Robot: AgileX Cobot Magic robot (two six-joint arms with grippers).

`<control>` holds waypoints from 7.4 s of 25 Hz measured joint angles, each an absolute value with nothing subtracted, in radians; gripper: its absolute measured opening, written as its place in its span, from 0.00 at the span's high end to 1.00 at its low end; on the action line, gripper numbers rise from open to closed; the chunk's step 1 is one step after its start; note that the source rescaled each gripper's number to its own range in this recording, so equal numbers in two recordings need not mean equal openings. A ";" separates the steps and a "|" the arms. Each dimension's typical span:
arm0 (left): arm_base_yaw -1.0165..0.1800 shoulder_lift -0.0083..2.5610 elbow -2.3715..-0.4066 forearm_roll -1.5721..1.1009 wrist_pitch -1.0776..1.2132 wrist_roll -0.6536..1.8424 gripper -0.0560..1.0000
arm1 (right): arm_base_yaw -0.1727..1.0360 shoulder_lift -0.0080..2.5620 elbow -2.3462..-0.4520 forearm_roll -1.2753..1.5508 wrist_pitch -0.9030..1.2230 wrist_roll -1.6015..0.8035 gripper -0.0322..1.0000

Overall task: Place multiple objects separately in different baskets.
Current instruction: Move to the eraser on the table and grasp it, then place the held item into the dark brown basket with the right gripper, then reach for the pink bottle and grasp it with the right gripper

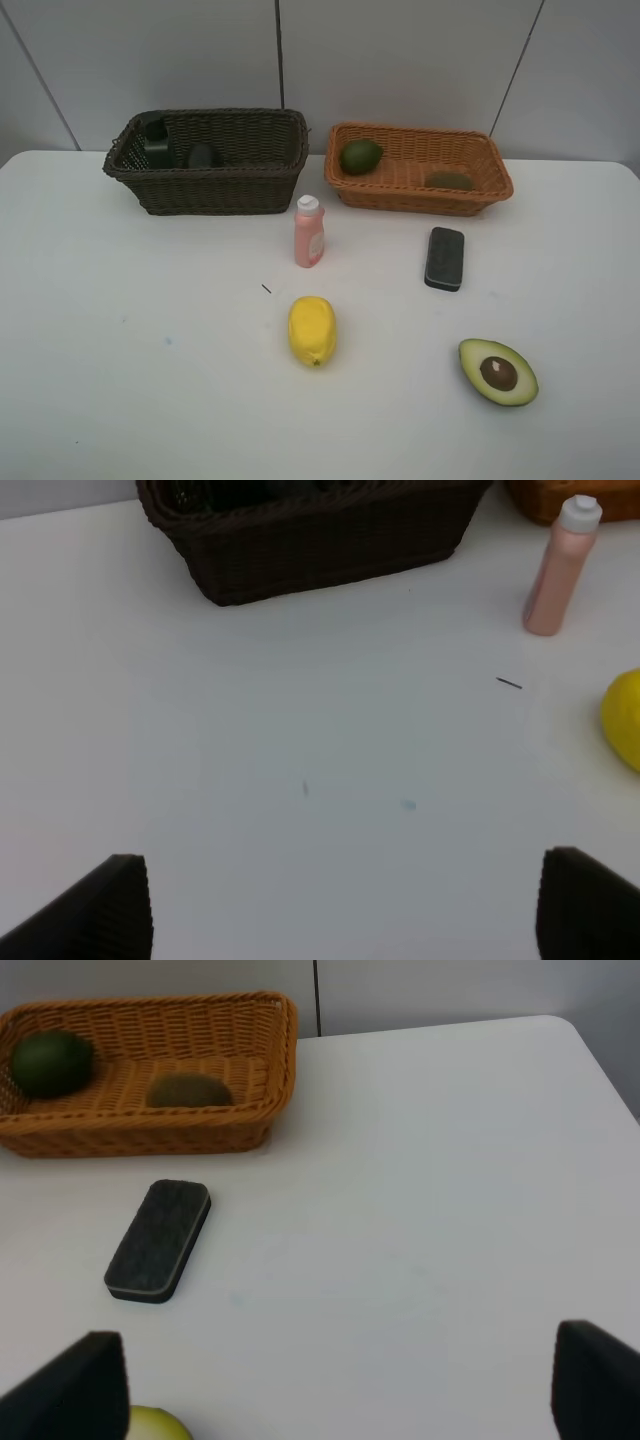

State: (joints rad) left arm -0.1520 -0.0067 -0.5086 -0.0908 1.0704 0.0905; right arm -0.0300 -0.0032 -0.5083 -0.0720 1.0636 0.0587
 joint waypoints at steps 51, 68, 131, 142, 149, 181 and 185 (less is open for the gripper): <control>-0.150 -0.007 -0.509 -0.095 1.067 0.091 0.01 | 0.257 1.838 -1.097 0.064 0.700 0.133 0.00; -0.150 -0.007 -0.509 -0.095 1.066 0.091 0.01 | 0.263 2.054 -1.182 0.090 0.607 0.133 0.00; -0.150 -0.007 -0.509 -0.095 1.066 0.091 0.01 | 0.639 2.281 -1.973 0.061 0.500 0.188 0.00; -0.150 -0.007 -0.509 -0.095 1.066 0.092 0.01 | 0.639 2.139 -1.982 0.065 1.203 0.190 0.00; -0.150 -0.007 -0.509 -0.095 1.066 0.092 0.01 | 0.639 2.155 -1.953 0.074 1.220 0.254 0.00; -0.150 -0.007 -0.509 -0.095 1.066 0.094 0.01 | 0.639 2.302 -1.944 0.075 1.188 0.684 0.00; -0.150 -0.007 -0.509 -0.095 1.066 0.094 0.01 | 0.639 2.339 -1.944 0.102 1.184 0.684 0.00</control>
State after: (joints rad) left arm -0.1501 -0.0067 -0.5086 -0.0951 1.0656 0.0937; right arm 0.6392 2.3389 -1.9444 0.1016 1.1843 0.6838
